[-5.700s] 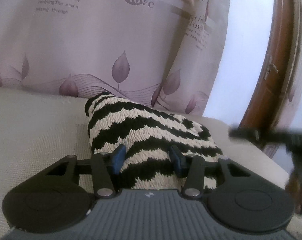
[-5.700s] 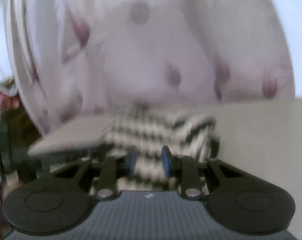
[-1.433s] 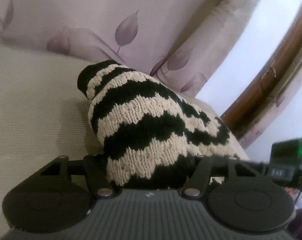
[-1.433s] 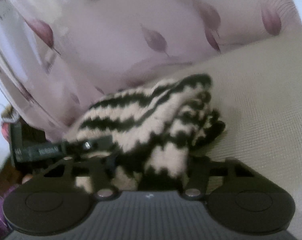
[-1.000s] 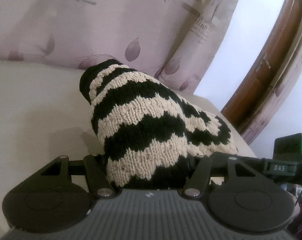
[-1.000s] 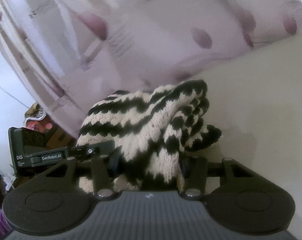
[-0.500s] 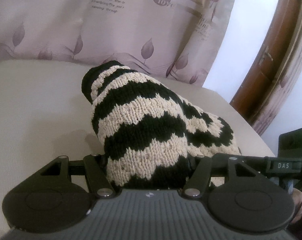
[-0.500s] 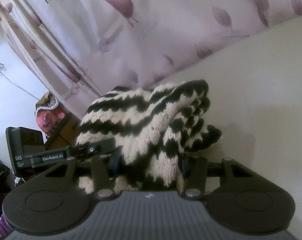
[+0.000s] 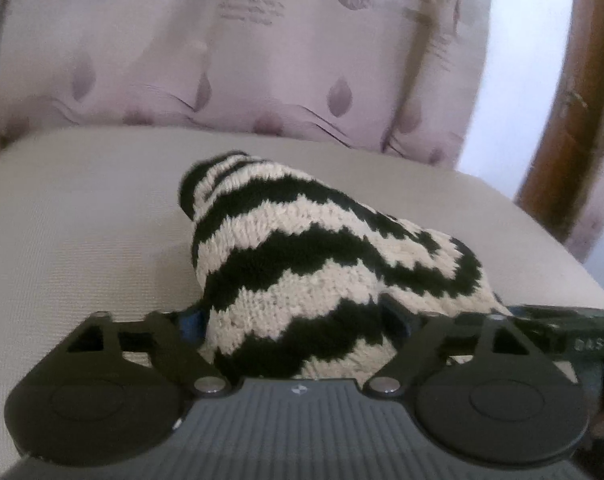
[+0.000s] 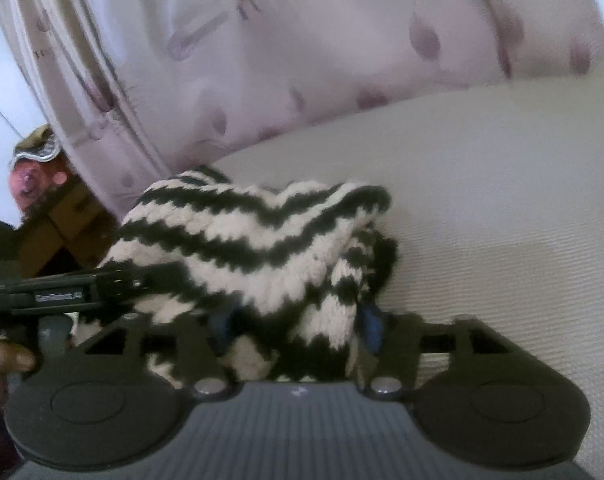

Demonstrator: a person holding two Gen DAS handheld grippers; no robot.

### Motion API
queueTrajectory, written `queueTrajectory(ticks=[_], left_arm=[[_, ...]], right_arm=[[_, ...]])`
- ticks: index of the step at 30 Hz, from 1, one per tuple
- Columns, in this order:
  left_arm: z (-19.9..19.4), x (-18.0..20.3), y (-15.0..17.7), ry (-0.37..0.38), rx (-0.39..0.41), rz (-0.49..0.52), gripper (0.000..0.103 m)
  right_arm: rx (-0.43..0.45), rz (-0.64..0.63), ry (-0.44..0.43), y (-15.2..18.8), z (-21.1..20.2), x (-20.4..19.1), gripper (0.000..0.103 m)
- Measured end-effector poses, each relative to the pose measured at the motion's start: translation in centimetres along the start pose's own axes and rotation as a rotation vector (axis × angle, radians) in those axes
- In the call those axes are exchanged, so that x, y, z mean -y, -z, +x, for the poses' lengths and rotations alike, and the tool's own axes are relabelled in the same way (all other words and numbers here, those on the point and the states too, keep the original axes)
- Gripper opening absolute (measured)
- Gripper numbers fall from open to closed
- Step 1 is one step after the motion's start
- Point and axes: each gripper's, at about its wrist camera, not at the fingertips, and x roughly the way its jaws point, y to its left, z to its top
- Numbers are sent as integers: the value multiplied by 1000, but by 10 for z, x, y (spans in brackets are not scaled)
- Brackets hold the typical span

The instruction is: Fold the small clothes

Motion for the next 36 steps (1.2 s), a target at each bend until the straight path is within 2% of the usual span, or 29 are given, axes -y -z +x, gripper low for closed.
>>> queueTrajectory(ticks=[2,4,5,7,10,15,17,21,22,26,29,36], left_arm=[[-12,12,3,-104,83,55,103],[-24,25,6,-177,149,120,103],[-29,32,7,-201,169,147,103],[-38,42,7,-224,192,177,103],[-55,57,8,-258,247,197,103],[-83,75,0,-281,295,155,103],[-96,81,-3,-291,340,117,103],[-112,92,-8,-417,391,79,103],[-115,94,-9,-425,393,80,103],[-126,96,-10,-375,384,87,103],[-135,93,-7,-289,369,72,103],[-137,94,0,-259,362,54,103]], right_arm=[[45,-15,56,6,-8,-5,73],[121,-48,97,11,-22,-15,74],[157,-72,112,15,-30,-21,76],[237,-127,142,21,-48,-35,91],[361,-199,167,28,-75,-53,102],[495,-325,275,37,-111,-87,103],[537,-347,308,41,-123,-96,103],[579,-343,334,49,-138,-108,103],[580,-336,337,50,-139,-109,103],[572,-323,326,54,-146,-114,103],[573,-330,334,58,-152,-117,103],[531,-316,336,62,-152,-113,103]])
